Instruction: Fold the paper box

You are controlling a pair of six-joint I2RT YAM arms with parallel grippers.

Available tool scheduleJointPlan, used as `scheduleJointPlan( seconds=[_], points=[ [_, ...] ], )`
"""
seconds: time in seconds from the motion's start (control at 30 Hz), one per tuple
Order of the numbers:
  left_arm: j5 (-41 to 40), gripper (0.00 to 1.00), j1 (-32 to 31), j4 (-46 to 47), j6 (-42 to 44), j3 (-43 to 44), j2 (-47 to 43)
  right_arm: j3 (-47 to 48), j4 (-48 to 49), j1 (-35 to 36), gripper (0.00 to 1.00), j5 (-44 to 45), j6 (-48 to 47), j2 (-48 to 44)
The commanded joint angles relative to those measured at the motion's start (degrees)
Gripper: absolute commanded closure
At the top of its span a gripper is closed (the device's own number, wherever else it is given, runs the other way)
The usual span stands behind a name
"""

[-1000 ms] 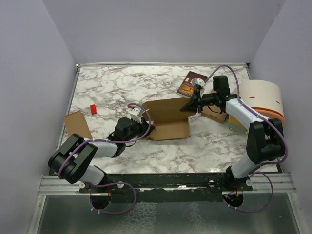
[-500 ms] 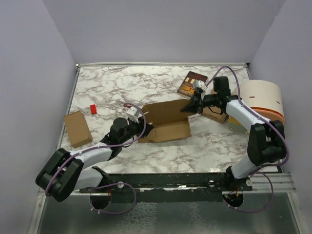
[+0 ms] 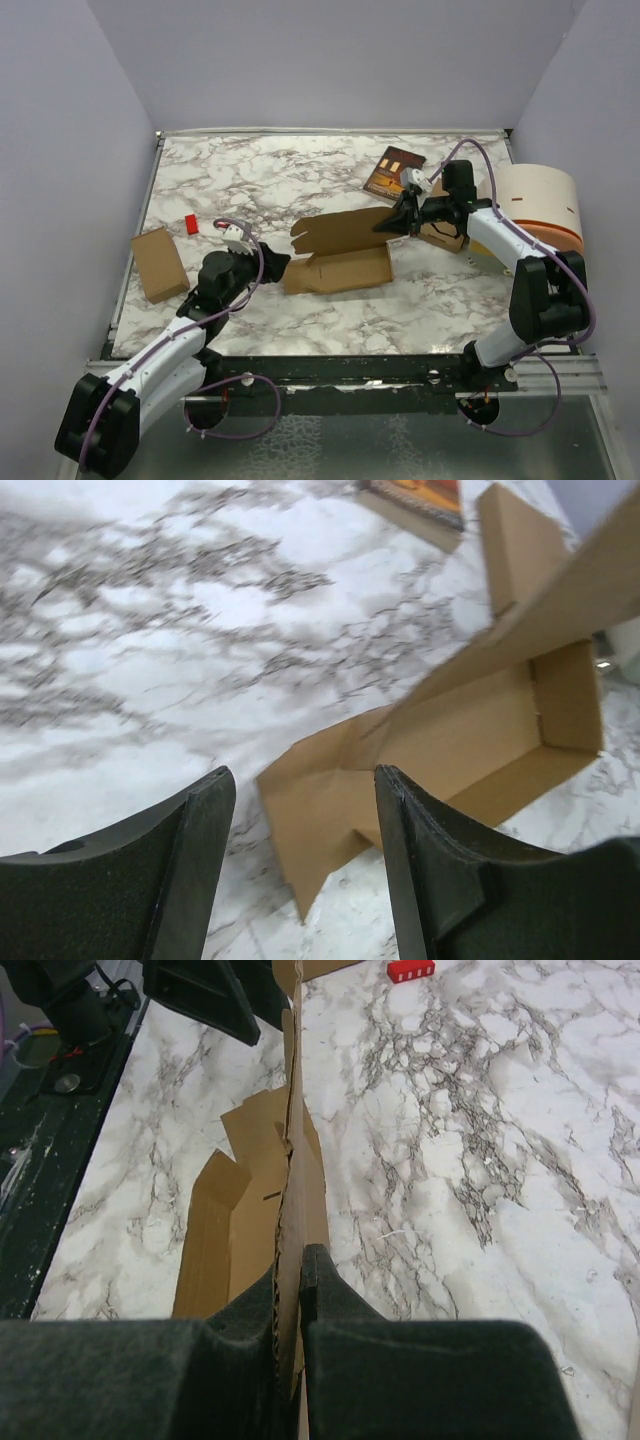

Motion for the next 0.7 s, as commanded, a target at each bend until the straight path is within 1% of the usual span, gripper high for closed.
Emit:
scheduleJointPlan(
  seconds=[0.0,0.07,0.17,0.33,0.47,0.67],
  points=[
    [1.61,0.39,5.8,-6.82,-4.31,-2.06,-0.71,-0.44,1.57,-0.5,0.99,-2.12,-0.7,-1.8],
    [3.46,0.38,7.46,-5.97,-5.17,-2.85,0.53,-0.53,1.79,-0.51,0.99,-2.13,-0.54,-1.82],
    [5.36,0.37,7.86,-3.7,-6.21,-3.12,4.21,-0.54,1.9,-0.51,0.99,-2.09,-0.44,-1.88],
    [10.13,0.4,7.89,4.84,-9.53,-4.7,10.13,-0.62,2.04,-0.51,0.99,-2.08,-0.26,-1.94],
    [12.72,0.49,7.88,9.75,-11.06,-5.06,14.14,-0.62,2.17,-0.51,0.99,-2.17,-0.17,-1.92],
    [15.06,0.68,7.87,13.83,-12.54,-4.55,17.14,-0.62,2.17,-0.51,0.99,-2.18,-0.08,-1.97]
  ],
)
